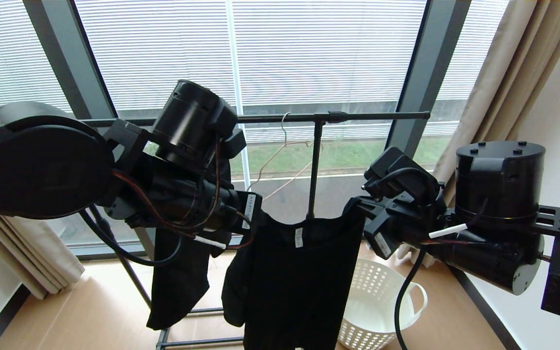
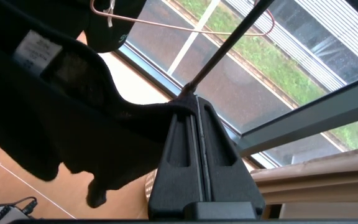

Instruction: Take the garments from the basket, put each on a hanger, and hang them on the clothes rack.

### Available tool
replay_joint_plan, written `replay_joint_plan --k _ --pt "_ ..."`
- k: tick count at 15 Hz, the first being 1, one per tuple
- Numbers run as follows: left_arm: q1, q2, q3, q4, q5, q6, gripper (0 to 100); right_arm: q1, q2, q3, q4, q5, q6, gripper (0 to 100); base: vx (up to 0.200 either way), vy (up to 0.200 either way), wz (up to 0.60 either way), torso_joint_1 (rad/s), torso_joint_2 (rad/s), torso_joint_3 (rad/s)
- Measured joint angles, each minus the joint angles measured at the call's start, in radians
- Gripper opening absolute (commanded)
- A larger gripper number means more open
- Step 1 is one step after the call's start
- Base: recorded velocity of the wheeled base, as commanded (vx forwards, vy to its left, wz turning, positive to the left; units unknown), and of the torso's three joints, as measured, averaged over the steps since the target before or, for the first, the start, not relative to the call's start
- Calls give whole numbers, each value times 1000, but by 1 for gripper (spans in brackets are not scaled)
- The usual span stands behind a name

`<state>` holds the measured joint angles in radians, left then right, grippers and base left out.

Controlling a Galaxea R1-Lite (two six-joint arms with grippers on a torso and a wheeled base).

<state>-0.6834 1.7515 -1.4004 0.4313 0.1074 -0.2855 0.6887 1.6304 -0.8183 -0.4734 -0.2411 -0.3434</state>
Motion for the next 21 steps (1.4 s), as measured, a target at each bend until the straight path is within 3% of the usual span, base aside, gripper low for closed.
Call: replay_joint_plan --k 8,11,13,17,21 --pt "-2 -66 98 -38 -16 96 100 -109 29 -61 0 -1 3 0 0 0 0 0 0 0" --pt "1 -110 159 -37 -115 177 100 -180 53 -97 1 1 3 0 0 0 0 0 0 0" --pt "4 -129 181 -47 -127 182 100 -217 67 -119 0 3 3 0 0 0 0 0 0 0" --pt "27 -130 229 -221 -128 241 100 -232 72 -124 0 4 3 0 0 0 0 0 0 0" --pt "59 -72 236 -296 -120 273 100 -233 65 -119 1 4 4 0 0 0 0 0 0 0"
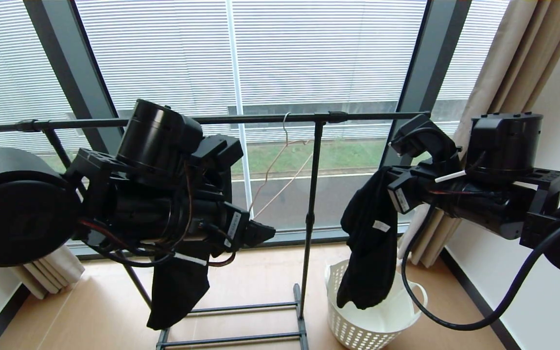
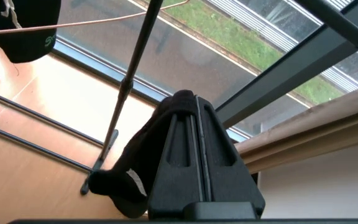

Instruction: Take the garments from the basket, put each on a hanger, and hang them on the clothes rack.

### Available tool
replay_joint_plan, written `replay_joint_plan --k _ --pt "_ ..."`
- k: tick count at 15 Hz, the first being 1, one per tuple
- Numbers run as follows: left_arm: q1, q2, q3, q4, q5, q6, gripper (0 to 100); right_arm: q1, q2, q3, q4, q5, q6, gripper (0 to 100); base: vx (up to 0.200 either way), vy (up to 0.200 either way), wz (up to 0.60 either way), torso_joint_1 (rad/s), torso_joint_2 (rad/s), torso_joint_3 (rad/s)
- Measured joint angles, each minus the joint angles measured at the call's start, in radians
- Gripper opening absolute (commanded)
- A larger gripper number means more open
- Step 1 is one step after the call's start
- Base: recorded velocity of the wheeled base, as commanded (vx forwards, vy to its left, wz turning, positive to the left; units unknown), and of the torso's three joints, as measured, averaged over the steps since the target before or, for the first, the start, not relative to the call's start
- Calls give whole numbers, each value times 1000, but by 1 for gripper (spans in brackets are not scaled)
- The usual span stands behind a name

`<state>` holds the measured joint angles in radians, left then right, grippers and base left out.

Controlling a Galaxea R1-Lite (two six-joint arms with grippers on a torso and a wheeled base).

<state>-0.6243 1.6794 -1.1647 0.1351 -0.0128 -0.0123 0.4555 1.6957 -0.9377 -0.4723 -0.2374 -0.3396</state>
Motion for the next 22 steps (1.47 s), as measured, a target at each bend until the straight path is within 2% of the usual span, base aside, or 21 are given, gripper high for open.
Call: replay_joint_plan --k 3,9,22 --pt "16 82 -42 -61 51 -2 100 0 -5 0 0 0 0 0 0 0 0 0 0 0" --pt "29 299 -276 -70 117 -7 100 1 -10 4 -1 0 -1 0 0 0 0 0 0 0" --pt "118 624 -660 -70 133 -29 100 8 -5 7 0 0 -2 0 0 0 0 0 0 0"
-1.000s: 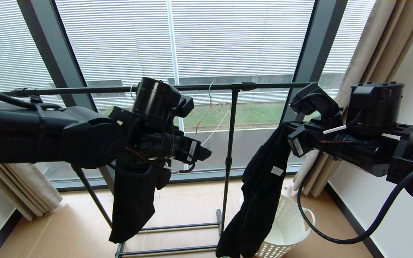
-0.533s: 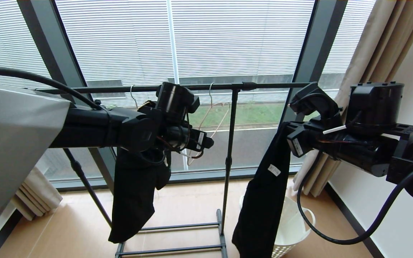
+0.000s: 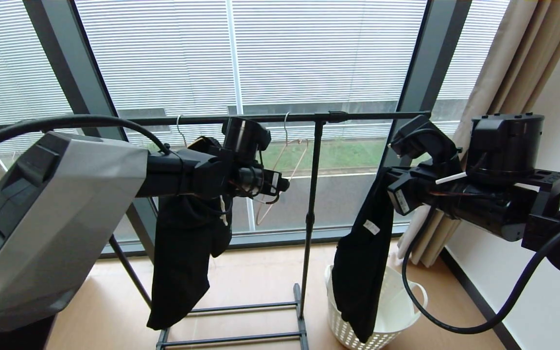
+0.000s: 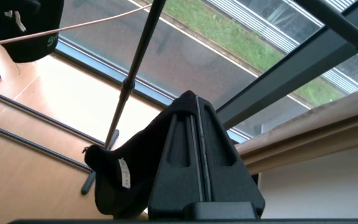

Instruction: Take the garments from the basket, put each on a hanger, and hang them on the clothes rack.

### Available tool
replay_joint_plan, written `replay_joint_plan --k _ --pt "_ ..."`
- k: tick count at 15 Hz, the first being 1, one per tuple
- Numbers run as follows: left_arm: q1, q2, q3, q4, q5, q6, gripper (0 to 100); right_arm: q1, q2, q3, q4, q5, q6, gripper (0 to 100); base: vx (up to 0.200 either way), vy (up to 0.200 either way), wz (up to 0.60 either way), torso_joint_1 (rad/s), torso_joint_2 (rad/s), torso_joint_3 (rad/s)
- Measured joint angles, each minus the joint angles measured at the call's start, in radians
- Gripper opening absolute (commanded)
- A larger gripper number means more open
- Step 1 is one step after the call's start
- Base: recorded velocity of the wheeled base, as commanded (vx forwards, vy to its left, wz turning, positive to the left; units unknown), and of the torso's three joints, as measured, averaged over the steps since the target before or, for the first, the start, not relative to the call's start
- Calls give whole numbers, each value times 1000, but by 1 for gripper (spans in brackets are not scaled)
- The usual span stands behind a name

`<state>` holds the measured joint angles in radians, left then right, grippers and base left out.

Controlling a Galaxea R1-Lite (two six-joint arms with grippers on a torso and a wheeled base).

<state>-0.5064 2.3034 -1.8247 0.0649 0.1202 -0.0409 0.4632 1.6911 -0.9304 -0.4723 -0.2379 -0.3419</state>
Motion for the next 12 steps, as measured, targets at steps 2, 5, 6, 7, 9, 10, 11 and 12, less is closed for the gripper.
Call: replay_joint_plan --k 2,5,6,7,9,10,11,12 --pt "0 29 -32 0 1 0 100 0 0 1 0 0 0 0 0 0 0 0 0 0" --pt "2 62 -71 0 19 0 100 0 0 1 -1 0 0 0 0 0 0 0 0 0" --pt "1 79 -95 0 38 0 100 2 0 2 0 0 0 0 0 0 0 0 0 0" --pt "2 101 -124 0 49 -2 100 7 0 2 -1 0 0 0 0 0 0 0 0 0" --pt "2 134 -158 0 53 -13 100 10 0 2 -1 0 0 0 0 0 0 0 0 0" --pt "1 151 -166 1 53 -23 100 10 1 2 -1 0 0 0 0 0 0 0 0 0" --pt "0 165 -170 3 53 -26 100 10 2 2 -1 0 0 0 0 0 0 0 0 0" --pt "0 179 -174 3 53 -27 100 10 3 2 -1 0 0 0 0 0 0 0 0 0"
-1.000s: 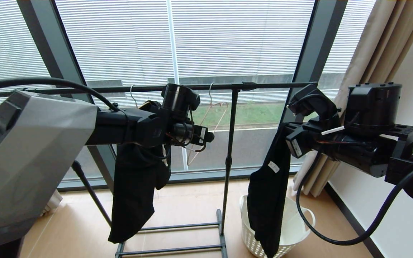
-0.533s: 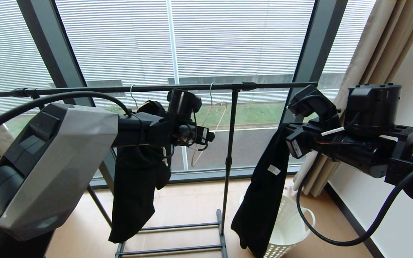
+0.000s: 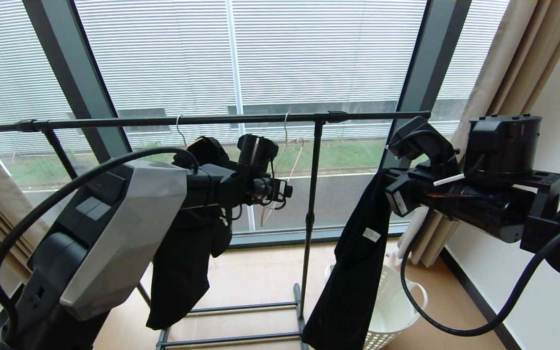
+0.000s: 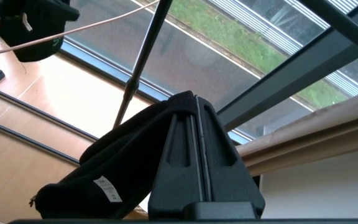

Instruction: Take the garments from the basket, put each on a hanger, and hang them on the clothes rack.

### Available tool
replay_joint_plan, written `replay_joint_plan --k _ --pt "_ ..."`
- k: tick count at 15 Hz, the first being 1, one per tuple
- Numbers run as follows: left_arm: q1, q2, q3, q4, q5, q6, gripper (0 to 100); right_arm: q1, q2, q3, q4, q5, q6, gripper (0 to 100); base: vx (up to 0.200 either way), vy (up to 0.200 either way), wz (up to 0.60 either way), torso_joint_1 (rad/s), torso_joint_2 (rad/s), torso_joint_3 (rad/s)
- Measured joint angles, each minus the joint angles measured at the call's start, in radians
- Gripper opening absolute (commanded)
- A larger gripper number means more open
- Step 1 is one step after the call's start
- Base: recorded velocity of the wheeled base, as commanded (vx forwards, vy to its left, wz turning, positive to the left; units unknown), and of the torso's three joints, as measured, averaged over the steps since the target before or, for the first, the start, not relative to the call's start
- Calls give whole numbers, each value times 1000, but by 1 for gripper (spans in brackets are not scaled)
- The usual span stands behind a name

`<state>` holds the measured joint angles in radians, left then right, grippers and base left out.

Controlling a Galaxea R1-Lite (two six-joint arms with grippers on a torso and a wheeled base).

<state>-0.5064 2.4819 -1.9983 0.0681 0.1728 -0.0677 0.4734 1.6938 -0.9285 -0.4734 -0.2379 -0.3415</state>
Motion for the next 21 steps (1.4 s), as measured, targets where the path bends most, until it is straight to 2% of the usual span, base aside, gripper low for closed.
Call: replay_joint_plan --k 2,3,13,19,21 --pt "0 26 -1 1 1 -2 100 2 1 -1 0 0 0 0 0 0 0 0 0 0" --pt "0 33 -1 1 7 -4 0 2 2 -1 1 0 0 0 0 0 0 0 0 0" --pt "-4 17 -2 4 16 -3 0 12 13 2 0 -1 -1 0 0 0 0 0 0 0" --pt "-3 -62 0 4 14 -7 0 12 13 4 0 0 -1 0 0 0 0 0 0 0" --pt "-4 -98 35 1 13 -7 0 12 12 5 0 0 -1 0 0 0 0 0 0 0"
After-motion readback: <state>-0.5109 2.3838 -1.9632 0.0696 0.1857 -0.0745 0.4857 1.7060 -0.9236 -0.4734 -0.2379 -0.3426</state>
